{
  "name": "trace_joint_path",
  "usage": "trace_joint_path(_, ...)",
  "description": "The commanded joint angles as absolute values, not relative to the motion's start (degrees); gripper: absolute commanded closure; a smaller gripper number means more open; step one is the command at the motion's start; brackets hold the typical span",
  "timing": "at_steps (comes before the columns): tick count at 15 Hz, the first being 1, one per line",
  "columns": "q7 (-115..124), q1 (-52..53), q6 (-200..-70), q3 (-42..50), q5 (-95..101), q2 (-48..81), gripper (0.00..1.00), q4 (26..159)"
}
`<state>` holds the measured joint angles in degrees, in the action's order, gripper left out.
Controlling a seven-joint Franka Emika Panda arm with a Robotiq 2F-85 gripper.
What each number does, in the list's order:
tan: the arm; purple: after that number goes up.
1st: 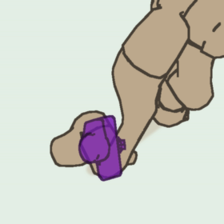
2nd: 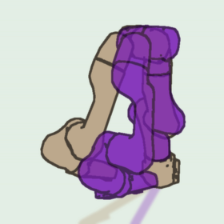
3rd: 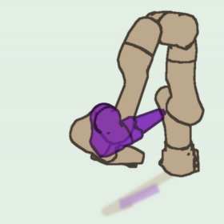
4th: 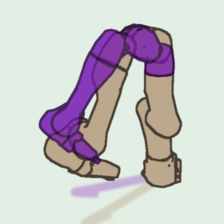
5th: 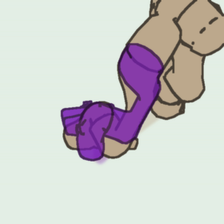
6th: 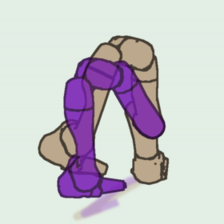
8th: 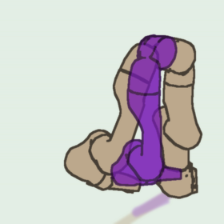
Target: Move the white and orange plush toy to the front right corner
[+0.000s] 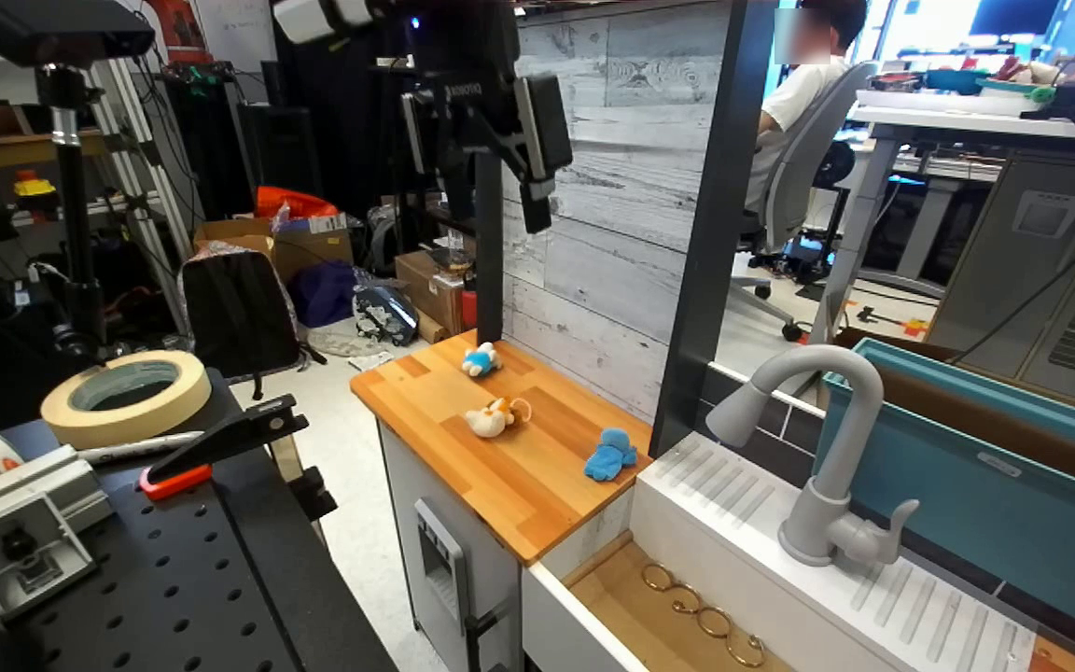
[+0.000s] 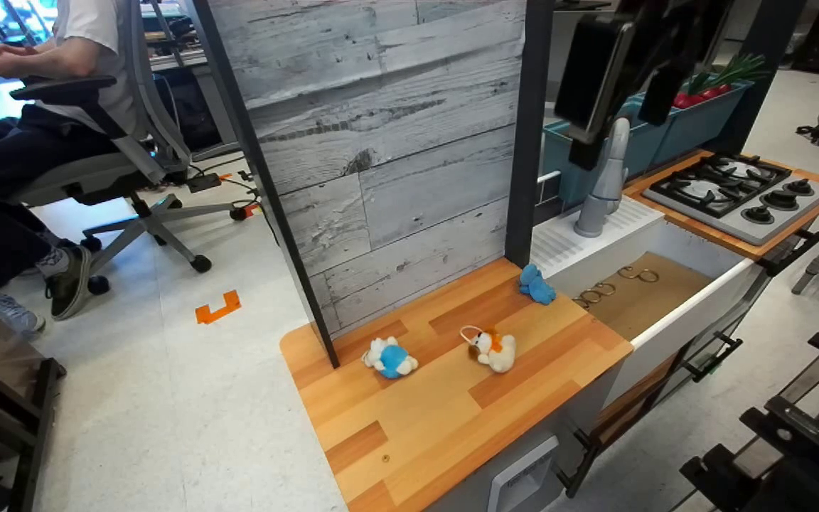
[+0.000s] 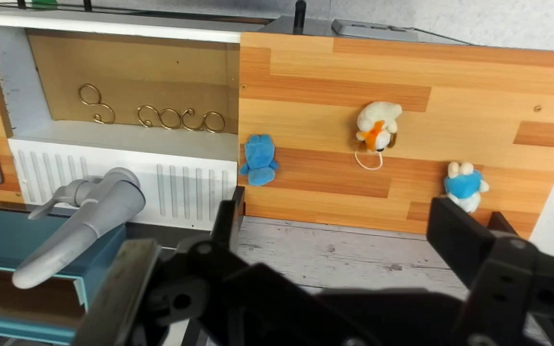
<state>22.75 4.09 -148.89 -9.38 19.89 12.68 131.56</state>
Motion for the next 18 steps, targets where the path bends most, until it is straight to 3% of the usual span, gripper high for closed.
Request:
trace_joint_path(1,20.15,8.07,-150.69,-5.89,18.71,23.78,0.0,122.76)
trace_joint_path(11,10.62,11.5,-146.9,-5.29,9.19,46.8,0.0,103.93)
trace_joint_path(18,5.8,10.25,-139.93,-6.88,4.02,54.18,0.0,95.53)
